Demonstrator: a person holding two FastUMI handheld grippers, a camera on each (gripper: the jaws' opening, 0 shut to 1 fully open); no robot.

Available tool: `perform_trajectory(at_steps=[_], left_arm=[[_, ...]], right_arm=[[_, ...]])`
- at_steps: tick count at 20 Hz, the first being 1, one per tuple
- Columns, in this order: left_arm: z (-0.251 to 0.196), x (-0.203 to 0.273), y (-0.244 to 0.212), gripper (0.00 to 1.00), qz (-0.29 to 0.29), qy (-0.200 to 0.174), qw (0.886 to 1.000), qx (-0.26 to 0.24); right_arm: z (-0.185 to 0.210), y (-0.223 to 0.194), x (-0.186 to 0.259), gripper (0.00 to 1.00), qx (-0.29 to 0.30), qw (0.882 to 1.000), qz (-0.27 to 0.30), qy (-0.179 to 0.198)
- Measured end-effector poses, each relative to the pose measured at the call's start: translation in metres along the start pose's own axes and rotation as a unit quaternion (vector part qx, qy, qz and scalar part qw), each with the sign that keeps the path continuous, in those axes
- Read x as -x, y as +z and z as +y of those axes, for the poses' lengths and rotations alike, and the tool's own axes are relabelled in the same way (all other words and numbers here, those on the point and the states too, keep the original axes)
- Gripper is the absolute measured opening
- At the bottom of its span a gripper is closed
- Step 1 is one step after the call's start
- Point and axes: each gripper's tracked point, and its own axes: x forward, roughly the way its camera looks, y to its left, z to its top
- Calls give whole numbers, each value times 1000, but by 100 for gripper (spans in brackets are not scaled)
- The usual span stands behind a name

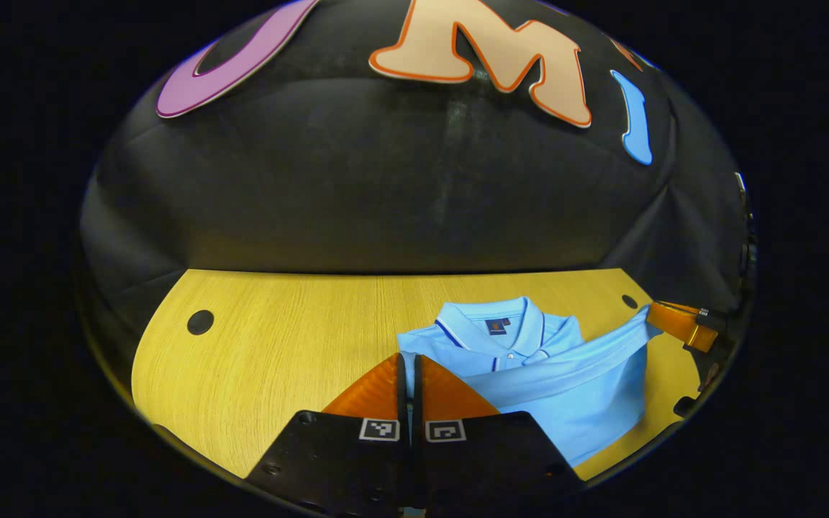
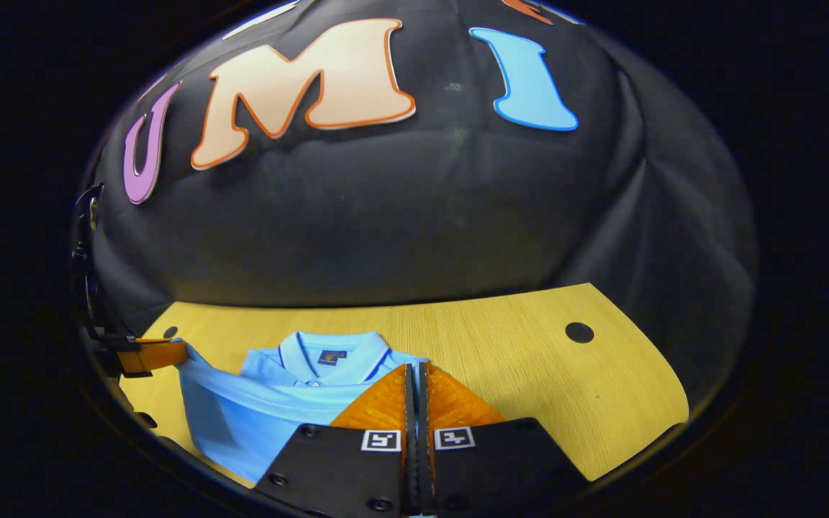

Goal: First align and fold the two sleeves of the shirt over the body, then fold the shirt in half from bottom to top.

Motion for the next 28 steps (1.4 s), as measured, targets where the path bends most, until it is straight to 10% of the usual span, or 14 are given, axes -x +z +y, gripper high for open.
perform_trajectory(at_steps=[5,9,11,28], left_arm=[[0,-30,-14,0,6,13,1000,-3],[-9,-1,18,75,-49,8,999,-8],[-12,25,39,94,-87,21,996,-24],[-72,288,79,94,-263,66,962,-31]], right_arm=[[8,-11,-13,15,-3,1000,6,-8],[12,17,14,99,18,999,-38,2],[15,34,36,100,22,998,-66,6],[7,112,302,100,-20,969,-238,63]])
